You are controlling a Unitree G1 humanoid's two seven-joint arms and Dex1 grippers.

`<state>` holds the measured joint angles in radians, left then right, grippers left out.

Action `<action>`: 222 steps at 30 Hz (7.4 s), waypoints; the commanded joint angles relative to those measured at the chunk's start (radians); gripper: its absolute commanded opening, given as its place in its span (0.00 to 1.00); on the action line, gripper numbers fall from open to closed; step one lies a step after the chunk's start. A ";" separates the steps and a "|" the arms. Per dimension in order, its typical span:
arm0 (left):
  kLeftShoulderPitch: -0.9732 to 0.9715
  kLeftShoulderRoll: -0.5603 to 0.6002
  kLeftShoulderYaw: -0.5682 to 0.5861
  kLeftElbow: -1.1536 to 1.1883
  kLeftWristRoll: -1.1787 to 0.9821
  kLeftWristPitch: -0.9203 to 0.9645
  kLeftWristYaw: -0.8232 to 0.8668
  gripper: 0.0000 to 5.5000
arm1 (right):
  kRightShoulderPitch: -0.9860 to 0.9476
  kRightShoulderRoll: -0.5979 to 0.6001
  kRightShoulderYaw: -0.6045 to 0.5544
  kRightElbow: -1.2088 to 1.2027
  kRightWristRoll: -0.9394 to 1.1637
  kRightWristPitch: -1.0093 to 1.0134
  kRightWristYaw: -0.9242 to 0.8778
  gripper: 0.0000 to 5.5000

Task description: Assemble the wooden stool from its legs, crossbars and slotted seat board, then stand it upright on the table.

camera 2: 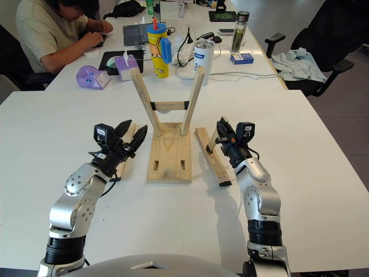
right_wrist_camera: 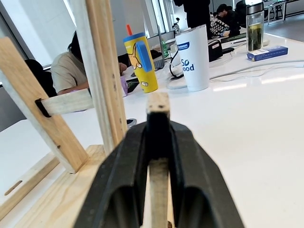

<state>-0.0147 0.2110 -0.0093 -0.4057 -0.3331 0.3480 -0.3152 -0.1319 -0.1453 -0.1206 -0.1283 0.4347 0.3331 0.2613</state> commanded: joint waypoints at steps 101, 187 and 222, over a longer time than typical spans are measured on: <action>-0.045 -0.048 -0.027 0.066 0.038 -0.058 0.027 0.54 | -0.286 0.046 0.080 0.350 -0.303 -0.030 -0.149 0.38; -0.311 0.169 0.239 0.050 -1.052 0.635 -0.169 0.86 | -0.245 -0.469 -0.253 -0.081 1.037 0.943 0.473 0.37; -0.399 0.301 0.146 0.091 -1.276 0.693 -0.139 0.37 | -0.199 -0.589 -0.056 -0.142 0.854 0.884 0.811 0.37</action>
<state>-0.4167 0.4953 0.1475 -0.3188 -1.6173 1.0281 -0.4367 -0.3403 -0.7244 -0.1817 -0.2480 1.3010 1.2408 1.0552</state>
